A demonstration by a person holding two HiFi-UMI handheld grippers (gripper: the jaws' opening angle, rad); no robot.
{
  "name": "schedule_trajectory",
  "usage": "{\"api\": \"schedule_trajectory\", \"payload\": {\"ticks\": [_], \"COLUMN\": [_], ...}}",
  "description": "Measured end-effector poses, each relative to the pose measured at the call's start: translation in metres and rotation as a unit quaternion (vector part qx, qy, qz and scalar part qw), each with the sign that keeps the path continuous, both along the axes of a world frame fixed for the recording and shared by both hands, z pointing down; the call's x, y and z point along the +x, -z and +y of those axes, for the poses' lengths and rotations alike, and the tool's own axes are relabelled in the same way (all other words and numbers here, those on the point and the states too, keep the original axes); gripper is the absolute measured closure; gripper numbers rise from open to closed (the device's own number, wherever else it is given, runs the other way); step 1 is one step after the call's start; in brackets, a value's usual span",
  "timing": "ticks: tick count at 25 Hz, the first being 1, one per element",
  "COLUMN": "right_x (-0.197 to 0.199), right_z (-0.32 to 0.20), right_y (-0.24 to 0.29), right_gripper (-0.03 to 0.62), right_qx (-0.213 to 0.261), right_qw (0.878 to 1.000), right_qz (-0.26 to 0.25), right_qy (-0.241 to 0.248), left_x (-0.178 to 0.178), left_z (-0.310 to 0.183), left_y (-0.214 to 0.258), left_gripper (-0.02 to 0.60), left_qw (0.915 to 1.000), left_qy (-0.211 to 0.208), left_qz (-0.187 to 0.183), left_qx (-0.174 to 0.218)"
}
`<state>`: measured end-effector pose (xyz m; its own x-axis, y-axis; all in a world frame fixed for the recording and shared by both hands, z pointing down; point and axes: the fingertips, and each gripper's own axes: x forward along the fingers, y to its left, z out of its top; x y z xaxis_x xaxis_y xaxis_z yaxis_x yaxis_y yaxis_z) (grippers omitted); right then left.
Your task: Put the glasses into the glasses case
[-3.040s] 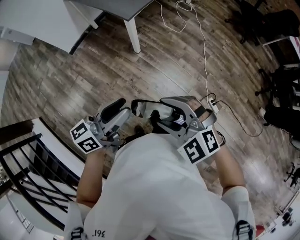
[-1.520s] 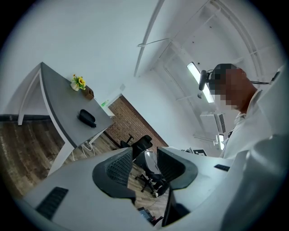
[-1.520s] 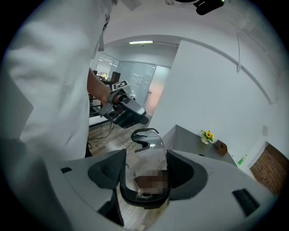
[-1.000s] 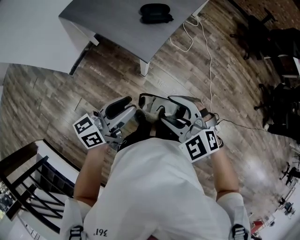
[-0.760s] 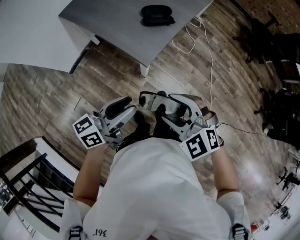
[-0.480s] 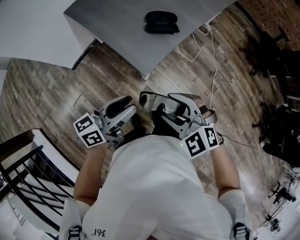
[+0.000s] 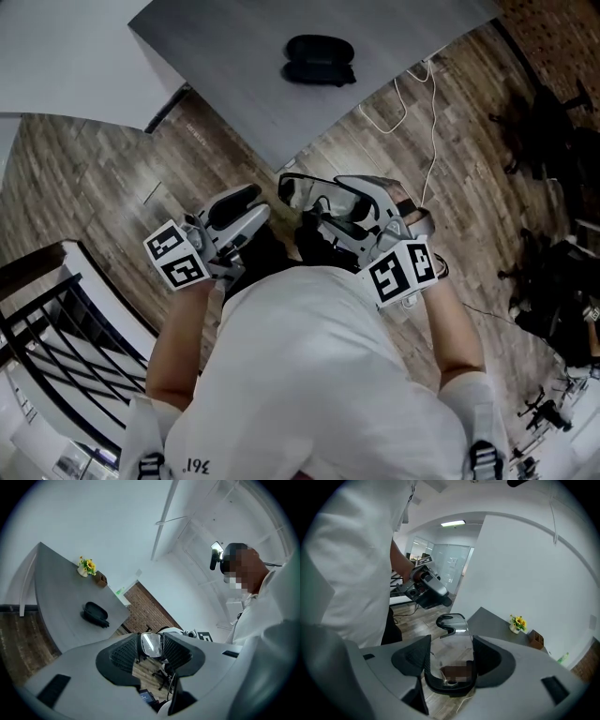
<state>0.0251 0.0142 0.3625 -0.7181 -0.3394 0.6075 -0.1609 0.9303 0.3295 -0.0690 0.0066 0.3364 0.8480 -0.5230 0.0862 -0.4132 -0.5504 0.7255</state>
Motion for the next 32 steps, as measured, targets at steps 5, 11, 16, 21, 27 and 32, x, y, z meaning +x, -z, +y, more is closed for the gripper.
{"api": "schedule_trajectory", "payload": {"ticks": [5,11,16,21,27,32], "right_x": [-0.003,-0.015,-0.032,-0.052,-0.066,-0.063], "right_z": [-0.015,-0.035,-0.050,-0.057,-0.061,-0.065], "right_y": [-0.003,-0.006,-0.004,-0.005,-0.010,-0.015], "right_gripper": [0.306,0.306,0.306,0.306,0.306,0.306], "right_qx": [-0.007,-0.009,-0.008,-0.008,-0.007,-0.007], "right_qw": [1.000,1.000,0.999,0.997,0.994,0.993], "right_qz": [0.002,0.011,0.017,0.027,0.035,0.037], "right_qy": [0.003,-0.021,-0.048,-0.077,-0.104,-0.112], "left_x": [0.001,-0.010,-0.024,-0.042,-0.051,-0.046], "left_z": [-0.018,-0.038,-0.053,-0.064,-0.072,-0.077], "left_y": [-0.002,-0.008,-0.013,-0.016,-0.025,-0.026], "left_gripper": [0.403,0.403,0.403,0.403,0.403,0.403], "left_qw": [1.0000,0.9995,0.9978,0.9954,0.9912,0.9903], "left_qy": [-0.007,-0.031,-0.063,-0.091,-0.126,-0.133], "left_qz": [-0.004,0.003,0.011,0.020,0.026,0.022], "left_qx": [-0.005,-0.012,-0.018,-0.022,-0.030,-0.030]}}
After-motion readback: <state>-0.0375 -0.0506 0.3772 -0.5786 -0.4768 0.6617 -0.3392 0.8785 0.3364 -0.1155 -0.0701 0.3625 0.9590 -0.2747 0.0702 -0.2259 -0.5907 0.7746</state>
